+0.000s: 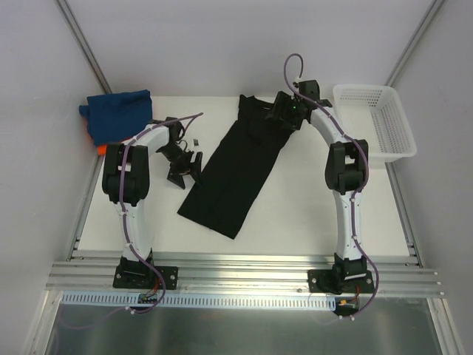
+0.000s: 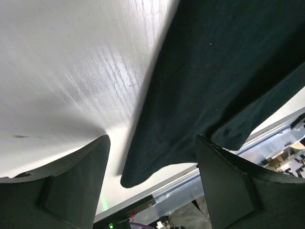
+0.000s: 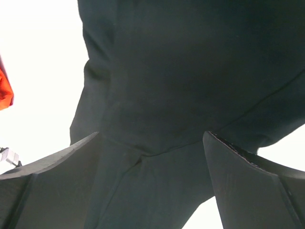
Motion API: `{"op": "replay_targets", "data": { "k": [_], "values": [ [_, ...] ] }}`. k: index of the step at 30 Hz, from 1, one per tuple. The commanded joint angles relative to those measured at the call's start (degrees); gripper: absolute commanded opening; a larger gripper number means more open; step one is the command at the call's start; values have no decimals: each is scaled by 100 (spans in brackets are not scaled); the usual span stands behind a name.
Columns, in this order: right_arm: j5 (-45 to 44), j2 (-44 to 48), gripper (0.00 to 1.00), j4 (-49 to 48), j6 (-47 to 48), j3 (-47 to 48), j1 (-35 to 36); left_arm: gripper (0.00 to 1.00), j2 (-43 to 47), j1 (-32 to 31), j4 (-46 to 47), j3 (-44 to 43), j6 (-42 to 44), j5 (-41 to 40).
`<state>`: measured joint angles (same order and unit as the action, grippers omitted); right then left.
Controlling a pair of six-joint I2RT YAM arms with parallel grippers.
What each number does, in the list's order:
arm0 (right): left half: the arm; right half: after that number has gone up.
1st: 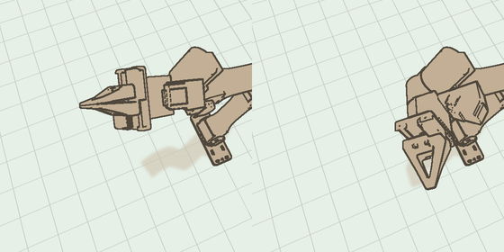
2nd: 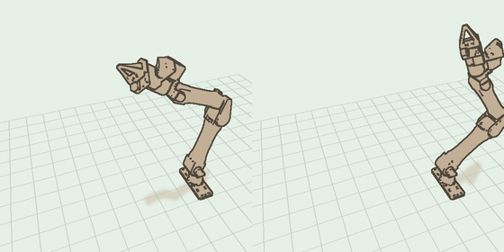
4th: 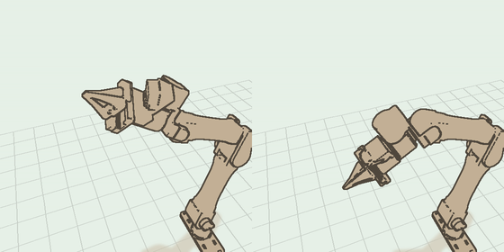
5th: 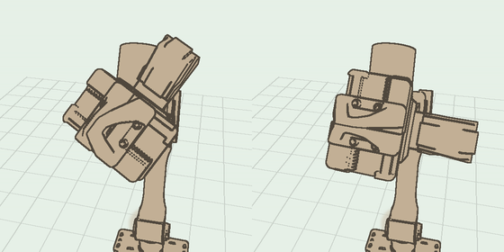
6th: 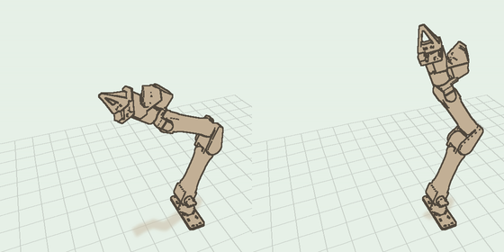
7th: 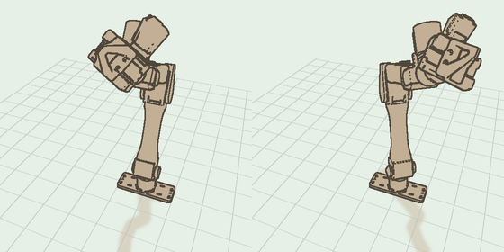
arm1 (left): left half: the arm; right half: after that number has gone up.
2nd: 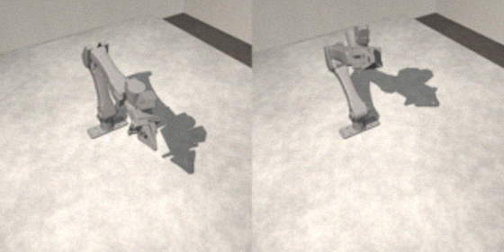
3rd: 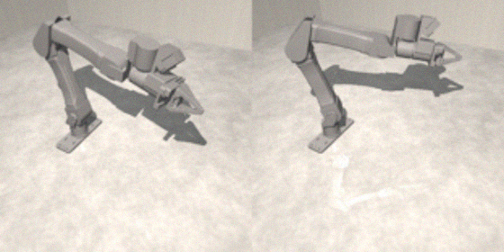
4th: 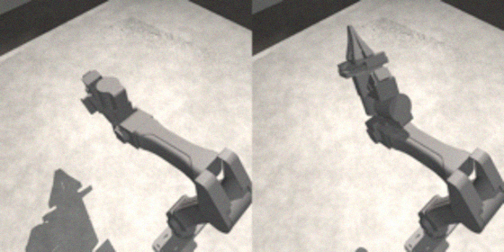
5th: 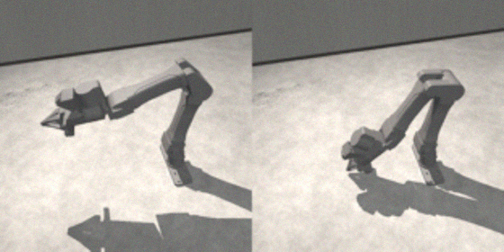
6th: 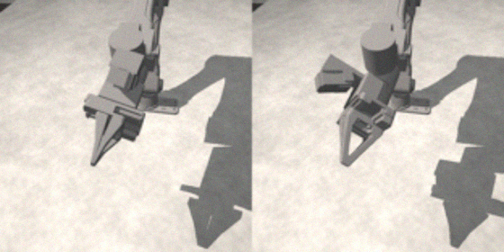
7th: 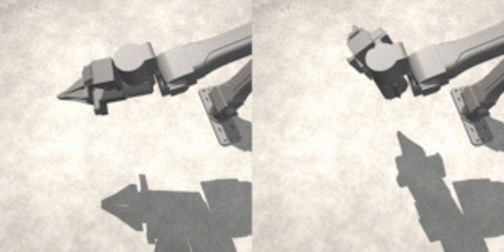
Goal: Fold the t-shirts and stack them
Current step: Fold the tshirt
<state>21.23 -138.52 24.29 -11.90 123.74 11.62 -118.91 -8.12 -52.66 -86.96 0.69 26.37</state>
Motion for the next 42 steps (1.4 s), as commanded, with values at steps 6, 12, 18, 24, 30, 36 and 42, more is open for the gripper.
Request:
{"op": "replay_targets", "data": {
  "k": [6,12,18,24,30,36,42],
  "values": [
    [12,-158,91,75,-14,159,-63,72,175,65,-244,644,-51,439],
    [47,-237,91,32,-84,247,-37,70,307,-49,-236,996,-25,668],
    [135,-211,91,23,-111,212,-37,58,720,-496,-218,1514,-60,905],
    [188,-193,91,-12,-181,247,-45,43,1194,-971,-69,1980,-51,1002],
    [293,-88,91,-4,-216,238,-63,43,1467,-1393,-42,2148,-51,1098],
    [382,97,91,-4,-269,27,-116,43,1292,-2000,-42,1850,-51,1221],
    [250,-122,91,58,-137,194,-169,43,1037,-2387,-42,1506,-225,1318]
  ]
}}
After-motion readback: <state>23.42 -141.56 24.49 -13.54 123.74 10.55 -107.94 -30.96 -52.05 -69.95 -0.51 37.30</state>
